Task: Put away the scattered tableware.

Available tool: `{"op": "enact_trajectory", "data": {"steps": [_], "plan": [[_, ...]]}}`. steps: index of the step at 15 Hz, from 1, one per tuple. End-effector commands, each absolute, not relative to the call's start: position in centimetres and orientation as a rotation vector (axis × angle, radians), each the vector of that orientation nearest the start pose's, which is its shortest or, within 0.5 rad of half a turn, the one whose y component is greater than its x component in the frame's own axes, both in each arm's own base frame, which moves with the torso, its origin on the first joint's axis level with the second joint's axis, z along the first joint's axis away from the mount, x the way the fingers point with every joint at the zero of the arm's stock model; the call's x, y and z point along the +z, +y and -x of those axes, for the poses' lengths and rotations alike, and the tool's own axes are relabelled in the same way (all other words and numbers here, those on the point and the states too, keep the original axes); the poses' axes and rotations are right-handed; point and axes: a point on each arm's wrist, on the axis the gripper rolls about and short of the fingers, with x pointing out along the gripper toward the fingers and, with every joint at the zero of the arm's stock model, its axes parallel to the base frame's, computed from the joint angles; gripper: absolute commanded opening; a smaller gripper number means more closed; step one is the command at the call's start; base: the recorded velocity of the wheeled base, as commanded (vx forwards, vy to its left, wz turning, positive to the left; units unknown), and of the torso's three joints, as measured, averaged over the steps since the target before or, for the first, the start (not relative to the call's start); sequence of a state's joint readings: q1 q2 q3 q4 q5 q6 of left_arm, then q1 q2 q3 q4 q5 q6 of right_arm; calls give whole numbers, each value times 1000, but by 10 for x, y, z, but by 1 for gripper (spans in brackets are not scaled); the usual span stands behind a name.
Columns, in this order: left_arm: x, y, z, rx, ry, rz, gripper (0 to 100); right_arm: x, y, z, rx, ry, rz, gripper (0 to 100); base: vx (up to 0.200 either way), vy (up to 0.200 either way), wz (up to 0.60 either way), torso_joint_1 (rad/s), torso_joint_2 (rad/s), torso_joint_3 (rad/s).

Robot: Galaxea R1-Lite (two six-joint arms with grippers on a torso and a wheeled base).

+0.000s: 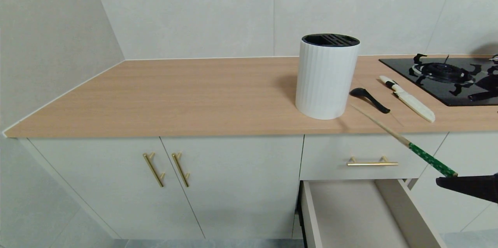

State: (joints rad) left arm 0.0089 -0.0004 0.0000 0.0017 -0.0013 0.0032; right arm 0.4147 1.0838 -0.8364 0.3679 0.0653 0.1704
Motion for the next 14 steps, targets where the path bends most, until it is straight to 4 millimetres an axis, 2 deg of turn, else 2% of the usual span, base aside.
{"op": "enact_trajectory", "data": {"steps": [1,6,8,14], "plan": [[75,0,23,8,2,-3,100,223,56,-117,439,688,-7,0,0,0,0,0,0,0],[75,0,23,9,2,-3,100,200,61,-125,466,723,39,0,0,0,0,0,0,0],[75,0,23,8,2,-3,100,196,59,-121,498,715,84,0,0,0,0,-11,28,23],[75,0,23,9,2,-3,100,180,61,-113,602,750,168,0,0,0,0,-150,395,243]]}}
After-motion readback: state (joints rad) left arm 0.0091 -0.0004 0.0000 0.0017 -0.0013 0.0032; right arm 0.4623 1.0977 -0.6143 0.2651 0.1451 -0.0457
